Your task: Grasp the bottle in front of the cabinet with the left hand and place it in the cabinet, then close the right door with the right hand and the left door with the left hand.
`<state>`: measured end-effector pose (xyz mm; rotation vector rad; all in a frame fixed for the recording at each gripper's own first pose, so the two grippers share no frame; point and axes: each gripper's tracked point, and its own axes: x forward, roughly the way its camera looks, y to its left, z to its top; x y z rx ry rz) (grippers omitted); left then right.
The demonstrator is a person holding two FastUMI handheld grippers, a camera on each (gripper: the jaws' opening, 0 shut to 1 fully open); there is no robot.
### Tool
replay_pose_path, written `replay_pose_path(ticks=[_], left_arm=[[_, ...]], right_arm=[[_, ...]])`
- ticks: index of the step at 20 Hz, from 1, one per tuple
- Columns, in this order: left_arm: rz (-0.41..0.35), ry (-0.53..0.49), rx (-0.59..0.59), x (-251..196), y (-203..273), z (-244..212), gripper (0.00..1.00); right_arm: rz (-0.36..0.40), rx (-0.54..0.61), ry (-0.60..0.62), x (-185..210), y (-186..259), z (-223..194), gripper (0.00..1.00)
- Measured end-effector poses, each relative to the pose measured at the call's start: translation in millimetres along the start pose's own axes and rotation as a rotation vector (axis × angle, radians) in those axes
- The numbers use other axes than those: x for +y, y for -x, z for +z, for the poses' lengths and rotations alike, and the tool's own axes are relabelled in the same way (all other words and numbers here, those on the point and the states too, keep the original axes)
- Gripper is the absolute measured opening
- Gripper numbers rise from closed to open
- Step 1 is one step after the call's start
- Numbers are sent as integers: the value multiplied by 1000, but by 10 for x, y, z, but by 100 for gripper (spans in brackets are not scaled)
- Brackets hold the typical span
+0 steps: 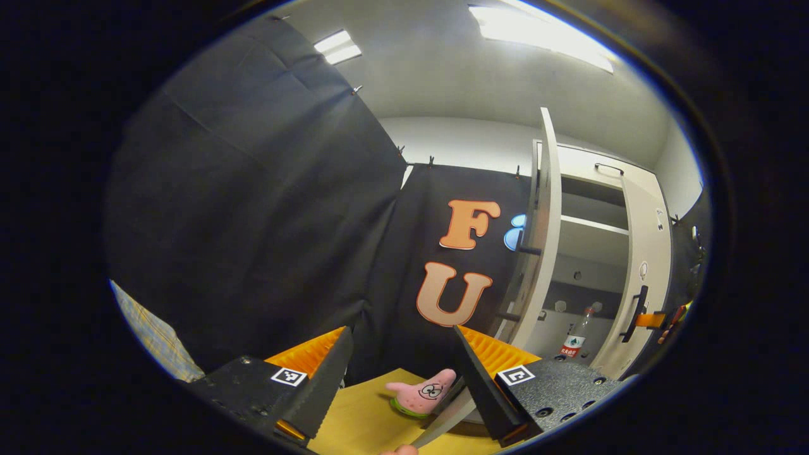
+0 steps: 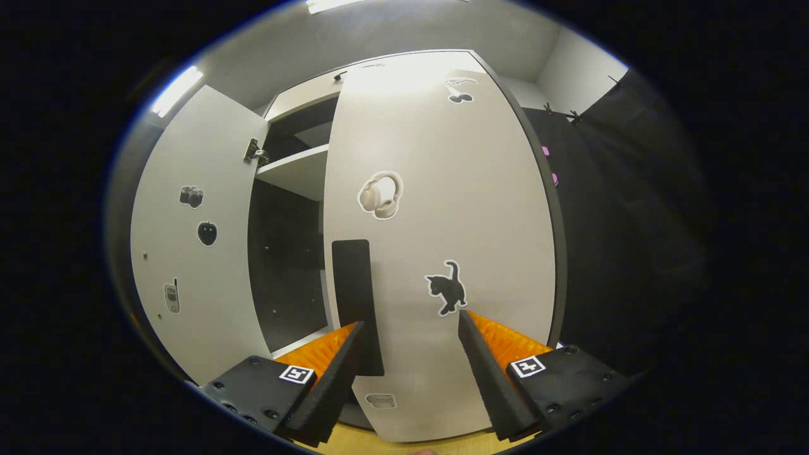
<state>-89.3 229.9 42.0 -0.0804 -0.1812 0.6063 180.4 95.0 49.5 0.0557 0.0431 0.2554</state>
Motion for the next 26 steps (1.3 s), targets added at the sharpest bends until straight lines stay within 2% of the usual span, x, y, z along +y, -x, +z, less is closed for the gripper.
replay_pose_path(ticks=[1,4,6,9,11,14,18,19,20,22,23,24,25,26], left_arm=[[-7,11,-10,-19,-43,22,96],[-31,14,-22,-127,-321,83,92],[-62,7,-32,-234,-464,138,94],[-83,-8,-26,-346,-666,131,94],[-101,-11,-31,-442,-742,108,92],[-140,-45,-27,-593,-811,60,94],[-159,-104,-57,-642,-833,126,91],[-173,-113,-53,-676,-826,117,96],[-183,-114,-47,-693,-831,114,89],[-213,-97,-32,-738,-801,86,92],[-235,-83,-23,-793,-797,76,88],[-257,-64,-11,-850,-764,52,88],[-278,-52,3,-908,-734,35,92],[-297,-51,12,-985,-690,18,87]], right_arm=[[5,-4,-1,4,43,32,97],[-4,-22,21,-49,352,110,97],[-4,-10,42,-73,655,81,97],[-34,-32,88,-162,1027,-9,97],[-43,-13,76,-181,1239,-188,97],[-62,15,45,-241,1483,-355,96],[-96,30,20,-352,1603,-432,96],[-108,29,14,-373,1647,-434,96],[-116,27,9,-396,1685,-436,96],[-126,21,7,-435,1741,-426,96],[-130,22,7,-449,1764,-433,96],[-133,27,7,-467,1798,-451,96],[-137,32,6,-483,1826,-467,96],[-138,36,5,-498,1850,-475,96]])
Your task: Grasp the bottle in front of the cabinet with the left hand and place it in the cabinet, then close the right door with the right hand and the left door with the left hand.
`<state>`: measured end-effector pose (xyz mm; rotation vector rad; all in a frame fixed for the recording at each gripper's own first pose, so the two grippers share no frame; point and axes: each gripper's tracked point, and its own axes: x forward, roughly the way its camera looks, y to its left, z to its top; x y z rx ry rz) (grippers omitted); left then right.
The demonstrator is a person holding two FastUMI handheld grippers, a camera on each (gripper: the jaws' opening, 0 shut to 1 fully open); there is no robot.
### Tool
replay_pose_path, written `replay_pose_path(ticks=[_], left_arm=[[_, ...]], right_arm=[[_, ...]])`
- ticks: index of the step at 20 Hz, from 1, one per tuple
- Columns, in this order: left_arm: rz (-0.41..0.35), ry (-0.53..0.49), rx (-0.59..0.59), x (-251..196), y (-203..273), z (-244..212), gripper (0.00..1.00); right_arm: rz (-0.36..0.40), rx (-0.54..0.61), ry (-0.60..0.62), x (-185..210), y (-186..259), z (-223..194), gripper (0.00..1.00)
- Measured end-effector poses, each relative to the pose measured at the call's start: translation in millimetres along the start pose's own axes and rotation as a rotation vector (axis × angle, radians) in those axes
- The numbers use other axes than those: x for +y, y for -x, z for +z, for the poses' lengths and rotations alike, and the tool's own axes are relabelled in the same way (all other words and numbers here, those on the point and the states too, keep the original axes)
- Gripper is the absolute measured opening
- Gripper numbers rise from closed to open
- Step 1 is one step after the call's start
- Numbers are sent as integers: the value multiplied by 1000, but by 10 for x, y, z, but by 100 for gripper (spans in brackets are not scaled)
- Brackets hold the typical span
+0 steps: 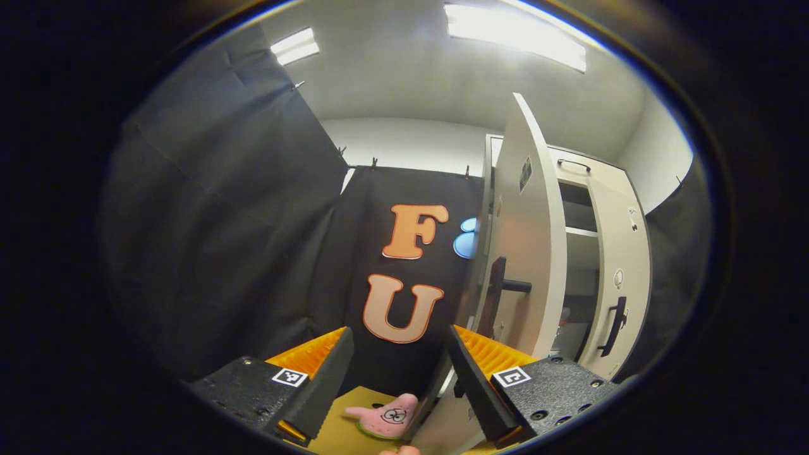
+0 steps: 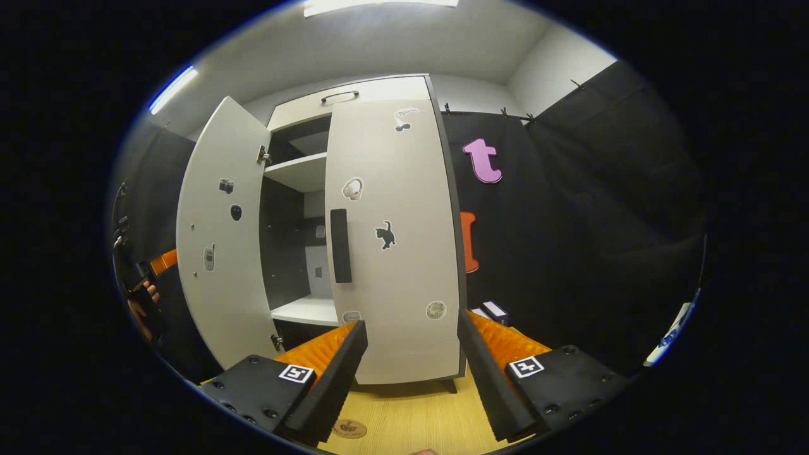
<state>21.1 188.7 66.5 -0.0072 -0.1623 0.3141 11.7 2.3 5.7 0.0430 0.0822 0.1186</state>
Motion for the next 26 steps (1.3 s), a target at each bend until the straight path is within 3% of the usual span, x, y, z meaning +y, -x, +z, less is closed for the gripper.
replay_pose_path(ticks=[2,5,6,7,11,12,14,20,26], left_arm=[[-26,-14,3,-158,44,-2,91],[-68,-16,9,-423,65,-57,91],[-83,-7,13,-521,67,-79,87],[-99,6,19,-617,59,-104,91],[-188,31,45,-1056,49,-236,92],[-215,38,56,-1173,55,-273,87],[-256,49,63,-1366,82,-310,94],[-325,38,107,-1732,21,-481,94],[-345,47,116,-1941,-220,-657,94]], right_arm=[[-5,6,5,-48,42,-25,96],[-19,17,16,-135,95,-55,96],[-24,20,18,-174,117,-64,96],[-30,20,19,-208,135,-60,96],[-58,23,5,-347,196,-39,96],[-64,20,-1,-385,207,-24,96],[-80,18,-1,-438,231,-9,96],[-122,29,-9,-573,338,-39,96],[-152,33,-29,-636,394,-58,96]])
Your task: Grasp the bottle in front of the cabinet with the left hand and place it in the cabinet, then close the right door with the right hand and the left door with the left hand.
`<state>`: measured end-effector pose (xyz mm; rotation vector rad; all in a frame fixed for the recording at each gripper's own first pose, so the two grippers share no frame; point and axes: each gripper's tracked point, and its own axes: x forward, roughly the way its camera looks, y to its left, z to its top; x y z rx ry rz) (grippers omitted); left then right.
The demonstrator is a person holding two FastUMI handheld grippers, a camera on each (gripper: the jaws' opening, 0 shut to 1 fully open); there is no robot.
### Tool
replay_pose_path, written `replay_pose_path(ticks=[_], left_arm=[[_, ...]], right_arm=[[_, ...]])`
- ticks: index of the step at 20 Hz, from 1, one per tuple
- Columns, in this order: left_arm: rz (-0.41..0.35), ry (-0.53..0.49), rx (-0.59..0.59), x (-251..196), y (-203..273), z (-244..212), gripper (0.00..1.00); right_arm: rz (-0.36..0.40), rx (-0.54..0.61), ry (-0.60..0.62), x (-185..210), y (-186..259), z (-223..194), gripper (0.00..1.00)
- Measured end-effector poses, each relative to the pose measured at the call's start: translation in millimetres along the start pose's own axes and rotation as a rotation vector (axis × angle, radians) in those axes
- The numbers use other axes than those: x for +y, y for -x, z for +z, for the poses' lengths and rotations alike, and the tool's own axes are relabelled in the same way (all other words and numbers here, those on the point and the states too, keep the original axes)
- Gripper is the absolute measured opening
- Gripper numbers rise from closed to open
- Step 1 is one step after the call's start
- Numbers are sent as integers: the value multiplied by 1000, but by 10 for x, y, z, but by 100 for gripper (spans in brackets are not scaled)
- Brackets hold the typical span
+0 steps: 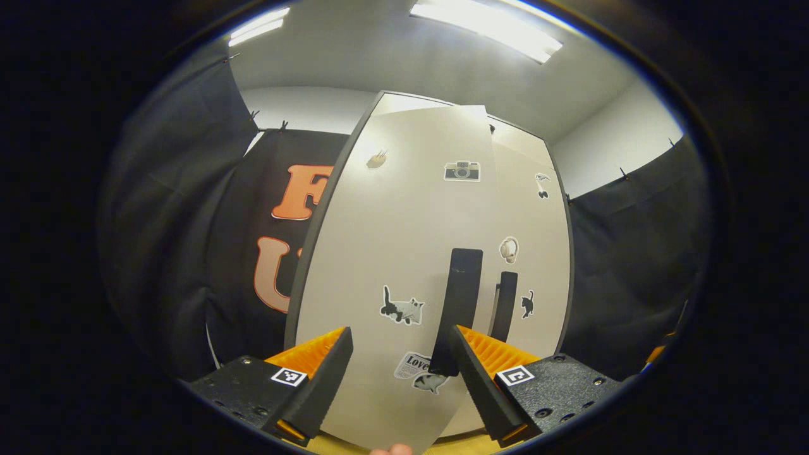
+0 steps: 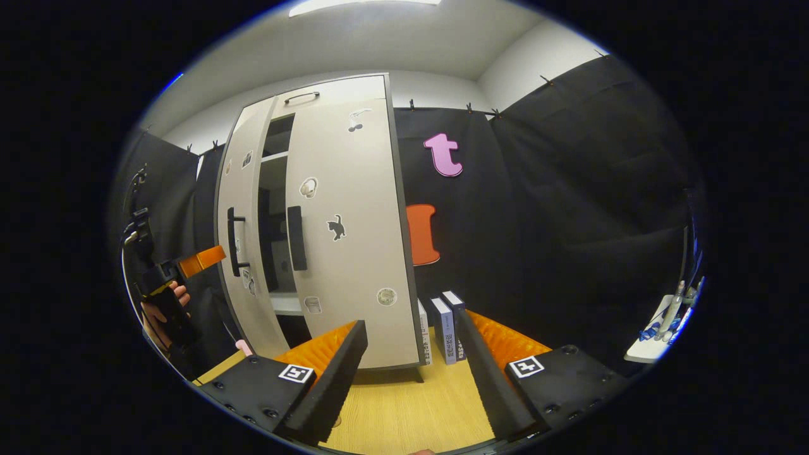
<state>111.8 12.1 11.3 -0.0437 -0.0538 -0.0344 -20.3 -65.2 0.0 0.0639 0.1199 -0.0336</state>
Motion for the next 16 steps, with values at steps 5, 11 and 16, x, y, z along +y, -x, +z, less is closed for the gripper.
replay_pose_path(ticks=[5,11,16], left_arm=[[-29,31,20,-102,-254,-135,92],[-37,37,35,-182,-503,-241,94],[-25,23,24,-217,-640,-282,94]], right_arm=[[-48,-16,12,-145,58,53,96],[-92,-14,10,-306,51,34,96],[-101,-17,34,-335,22,48,96]])
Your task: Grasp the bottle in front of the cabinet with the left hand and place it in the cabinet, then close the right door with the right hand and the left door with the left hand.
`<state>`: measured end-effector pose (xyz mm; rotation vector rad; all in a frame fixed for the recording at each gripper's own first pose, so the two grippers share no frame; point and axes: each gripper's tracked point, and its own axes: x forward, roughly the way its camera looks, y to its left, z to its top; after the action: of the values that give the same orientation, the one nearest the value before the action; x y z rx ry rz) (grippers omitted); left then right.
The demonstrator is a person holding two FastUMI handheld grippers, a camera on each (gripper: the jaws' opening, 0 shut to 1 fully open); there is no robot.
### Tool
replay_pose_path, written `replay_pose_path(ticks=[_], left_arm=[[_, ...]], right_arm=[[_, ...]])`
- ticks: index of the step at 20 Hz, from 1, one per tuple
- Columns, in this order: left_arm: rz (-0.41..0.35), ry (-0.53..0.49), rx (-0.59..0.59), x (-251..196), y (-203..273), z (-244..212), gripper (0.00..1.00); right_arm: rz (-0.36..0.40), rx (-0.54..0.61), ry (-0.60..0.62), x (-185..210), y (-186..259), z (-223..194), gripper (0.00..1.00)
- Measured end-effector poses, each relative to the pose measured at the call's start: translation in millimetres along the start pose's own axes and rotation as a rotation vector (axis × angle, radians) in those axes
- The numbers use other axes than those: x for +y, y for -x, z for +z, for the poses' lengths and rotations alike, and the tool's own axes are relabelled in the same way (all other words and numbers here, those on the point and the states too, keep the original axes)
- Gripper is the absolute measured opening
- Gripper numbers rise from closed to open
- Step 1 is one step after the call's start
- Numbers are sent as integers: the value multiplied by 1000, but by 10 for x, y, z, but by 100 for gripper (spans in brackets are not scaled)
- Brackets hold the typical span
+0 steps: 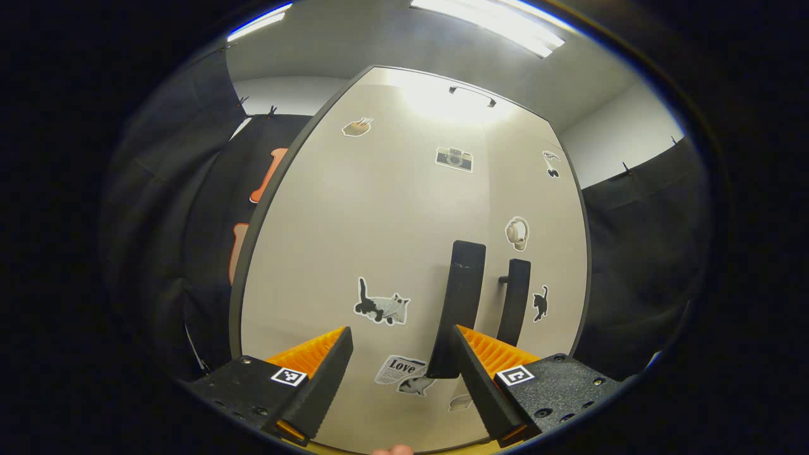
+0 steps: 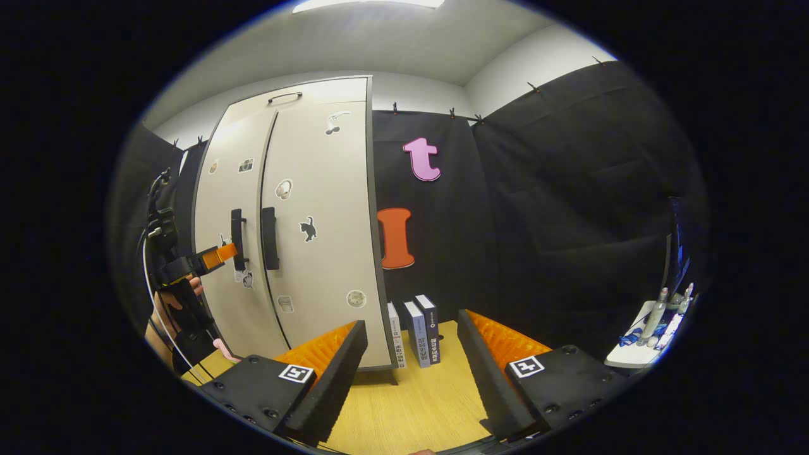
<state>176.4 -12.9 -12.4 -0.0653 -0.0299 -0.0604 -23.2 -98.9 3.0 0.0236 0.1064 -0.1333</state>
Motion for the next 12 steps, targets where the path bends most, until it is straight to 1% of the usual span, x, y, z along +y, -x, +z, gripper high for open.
replay_pose_path(ticks=[4,7,9,12], left_arm=[[-9,30,-6,5,-41,-31,94],[2,58,2,37,33,-7,95],[-2,74,-16,31,176,114,95],[15,35,-29,87,469,291,94]], right_arm=[[13,-3,4,26,33,-5,96],[26,0,9,62,66,-9,96],[43,0,10,115,118,8,96],[78,3,10,215,156,7,96]])
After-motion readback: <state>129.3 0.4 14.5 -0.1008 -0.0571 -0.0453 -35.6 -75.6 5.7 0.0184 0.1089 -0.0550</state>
